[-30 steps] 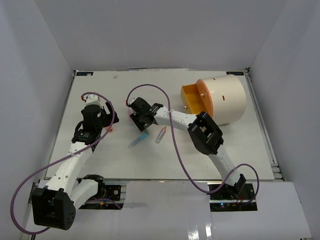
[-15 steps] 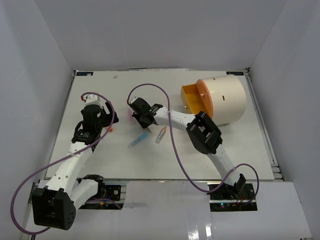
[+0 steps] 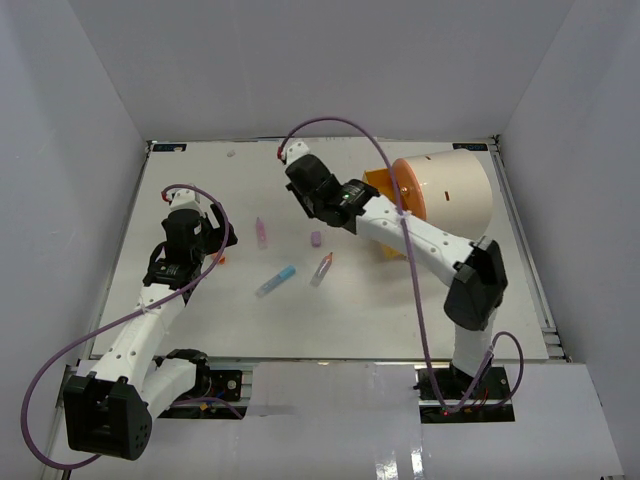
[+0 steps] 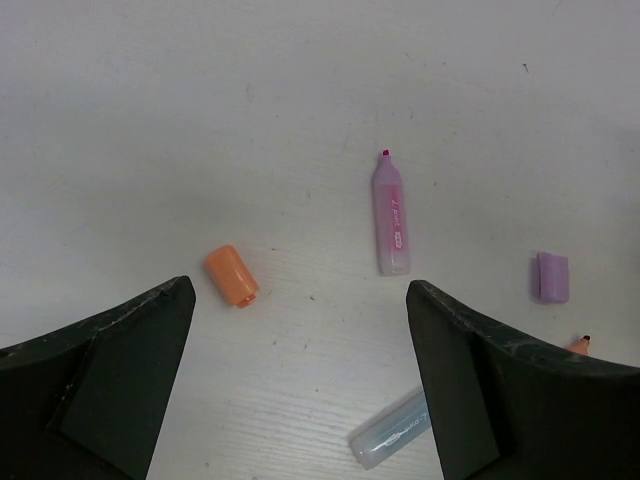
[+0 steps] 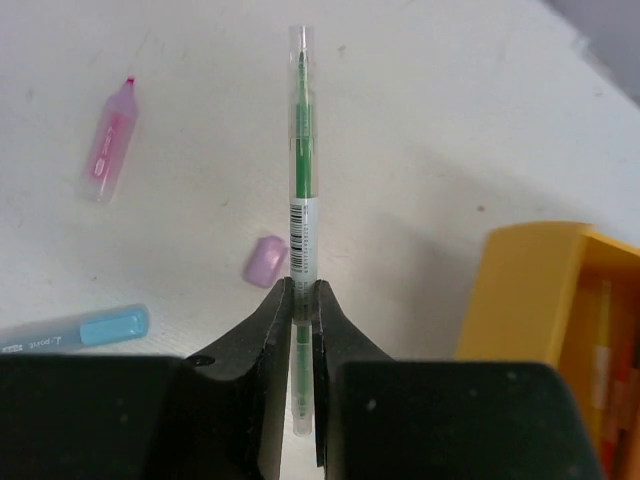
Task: Sort the stationery into containers
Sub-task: Place the pen in the drawer, then close the drawer in the storage box.
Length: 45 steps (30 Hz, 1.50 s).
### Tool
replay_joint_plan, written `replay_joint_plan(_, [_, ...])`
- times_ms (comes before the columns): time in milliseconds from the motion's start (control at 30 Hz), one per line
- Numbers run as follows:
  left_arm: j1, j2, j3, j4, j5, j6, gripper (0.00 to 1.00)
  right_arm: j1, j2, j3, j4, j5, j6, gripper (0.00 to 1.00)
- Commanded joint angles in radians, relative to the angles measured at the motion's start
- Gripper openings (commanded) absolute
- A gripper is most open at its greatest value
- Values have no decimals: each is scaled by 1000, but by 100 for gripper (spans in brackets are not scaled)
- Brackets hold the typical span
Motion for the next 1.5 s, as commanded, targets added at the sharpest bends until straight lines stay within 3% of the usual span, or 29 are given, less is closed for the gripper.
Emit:
replay_joint_plan(0, [5, -13, 5, 8, 14, 2, 98, -47, -152, -88, -47, 135, -27, 13])
replay_joint_plan(200, [4, -10, 3, 8, 17, 2, 98, -163, -297, -276, -47, 134, -8, 14])
replay_joint_plan(533, [5, 1, 2, 8, 24, 2, 98, -257, -372, -372, -45, 101, -8, 20])
replay_joint_plan(600, [5, 4, 3, 10, 35, 3, 98, -257, -385, -369, -45, 95, -10, 34])
replay_joint_plan(700, [4, 3, 3, 19, 61, 6, 98, -257, -411, -343, -44, 59, -15, 44])
replay_joint_plan(733, [5, 1, -2, 30, 98, 14, 98, -257, -438, -312, -42, 14, -19, 52])
replay_joint_plan(767, [5, 1, -5, 30, 98, 14, 98, -257, -449, -312, -42, 14, -22, 52])
replay_joint_plan(933, [-6, 19, 0, 94, 355, 34, 98, -271, -524, -229, -42, -20, -34, 69])
replay_joint_plan(1067, [-53, 59, 38, 141, 500, 45, 98, -419, -590, -225, -35, -110, -22, 78])
replay_joint_plan(1200, [-185, 142, 115, 168, 468, 97, 98, -594, -635, -248, -28, -199, 2, 96])
replay_joint_plan(1300, [-326, 231, 182, 221, 439, 126, 98, -772, -645, -263, -9, -404, 57, 99])
replay_joint_plan(1467, [-453, 395, 293, 326, 425, 175, 98, -1028, -633, -312, 36, -685, 133, 92])
